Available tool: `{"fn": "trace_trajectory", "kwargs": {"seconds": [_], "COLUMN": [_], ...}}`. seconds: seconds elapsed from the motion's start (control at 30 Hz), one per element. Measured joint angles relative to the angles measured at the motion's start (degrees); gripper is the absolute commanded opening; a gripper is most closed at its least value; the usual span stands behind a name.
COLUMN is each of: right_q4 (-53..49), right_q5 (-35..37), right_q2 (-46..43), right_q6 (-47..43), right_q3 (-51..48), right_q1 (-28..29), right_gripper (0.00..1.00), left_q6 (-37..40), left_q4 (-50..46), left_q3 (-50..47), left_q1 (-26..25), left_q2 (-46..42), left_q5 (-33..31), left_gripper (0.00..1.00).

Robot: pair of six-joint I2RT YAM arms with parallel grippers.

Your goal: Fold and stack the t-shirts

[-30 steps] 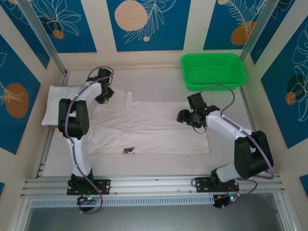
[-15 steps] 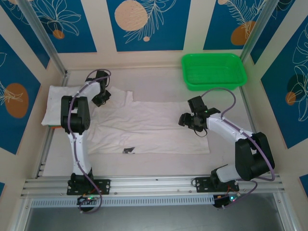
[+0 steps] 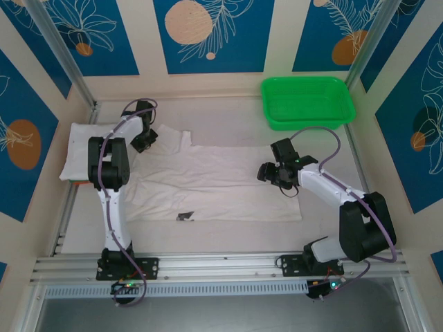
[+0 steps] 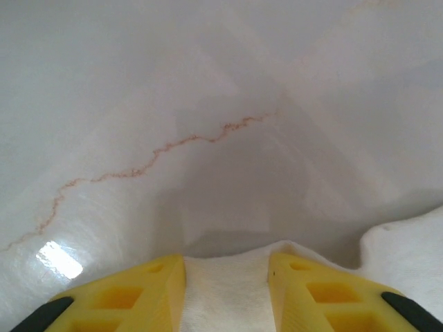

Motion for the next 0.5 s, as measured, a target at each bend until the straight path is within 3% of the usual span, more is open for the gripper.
{"fn": "trace_trajectory", "kwargs": {"seconds": [0.2, 0.5], "right_q4": [0.0, 0.2], "right_q5": [0.0, 1.2], "right_q2": [-0.8, 0.0], "right_q6": [0.4, 1.2], "right_q3": [0.0, 0.9], "right_q1": [0.0, -2.5], "right_gripper": [0.68, 0.68], "left_q6": [1.2, 1.3], "left_q4": [-1.1, 0.5], "left_q3": [0.8, -2.5], "left_q1": [0.0, 0.0], "left_q2": [0.3, -1.7], "left_q5": [0.0, 0.2], "left_gripper": [0.00, 0.00]}}
